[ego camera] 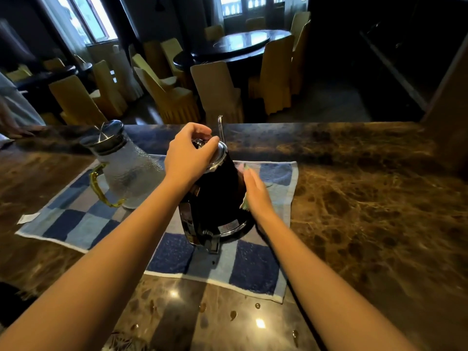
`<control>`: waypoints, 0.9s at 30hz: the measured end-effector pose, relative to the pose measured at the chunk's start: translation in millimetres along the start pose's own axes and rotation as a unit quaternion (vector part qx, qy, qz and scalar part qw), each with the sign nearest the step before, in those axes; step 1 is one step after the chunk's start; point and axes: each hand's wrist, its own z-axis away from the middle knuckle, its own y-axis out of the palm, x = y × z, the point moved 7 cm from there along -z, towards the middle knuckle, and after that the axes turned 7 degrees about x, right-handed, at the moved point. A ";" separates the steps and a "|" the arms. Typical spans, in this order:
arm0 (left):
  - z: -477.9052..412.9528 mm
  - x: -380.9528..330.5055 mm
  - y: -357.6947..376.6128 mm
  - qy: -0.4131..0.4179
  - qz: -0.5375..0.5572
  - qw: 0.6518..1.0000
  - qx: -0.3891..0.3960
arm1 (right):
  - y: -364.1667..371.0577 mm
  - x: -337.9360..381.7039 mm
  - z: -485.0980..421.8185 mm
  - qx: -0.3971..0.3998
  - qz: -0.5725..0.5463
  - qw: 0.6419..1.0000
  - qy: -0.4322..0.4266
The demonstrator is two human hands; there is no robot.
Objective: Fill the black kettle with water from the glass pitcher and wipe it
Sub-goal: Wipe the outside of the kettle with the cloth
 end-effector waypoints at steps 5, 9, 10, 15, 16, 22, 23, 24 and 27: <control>0.6 -0.7 0.3 0.001 -0.004 1.000 0.005 | 5.4 -9.3 50.6 -0.094 -0.055 0.993 -0.038; 2.5 -2.8 -2.3 0.001 -0.003 1.000 -0.002 | 29.8 -10.8 88.7 -0.169 -0.158 0.972 -0.052; 3.5 -3.7 -3.3 0.002 -0.005 1.000 -0.003 | 37.9 -7.2 98.9 -0.166 -0.178 0.968 -0.054; 10.1 -8.3 -6.1 0.020 -0.023 1.000 -0.001 | 40.5 -7.1 121.6 -0.150 -0.236 0.960 0.025; 12.5 -9.6 -9.3 0.026 -0.038 0.999 -0.012 | 35.7 -0.2 121.3 -0.137 -0.256 0.956 0.033; 52.5 -32.5 -46.9 0.073 0.094 0.991 -0.056 | 13.9 117.3 106.6 0.087 -0.157 0.980 -0.081; 56.6 -30.4 -49.0 0.042 0.156 0.987 -0.014 | 15.1 134.1 101.9 0.122 -0.100 0.983 -0.096; 59.2 -25.2 -49.7 0.008 0.208 0.977 0.036 | 18.1 148.6 96.8 0.156 -0.056 0.980 -0.111; 75.1 -17.6 -53.0 -0.060 0.325 0.925 0.189 | 40.2 183.8 86.7 0.261 0.020 0.954 -0.147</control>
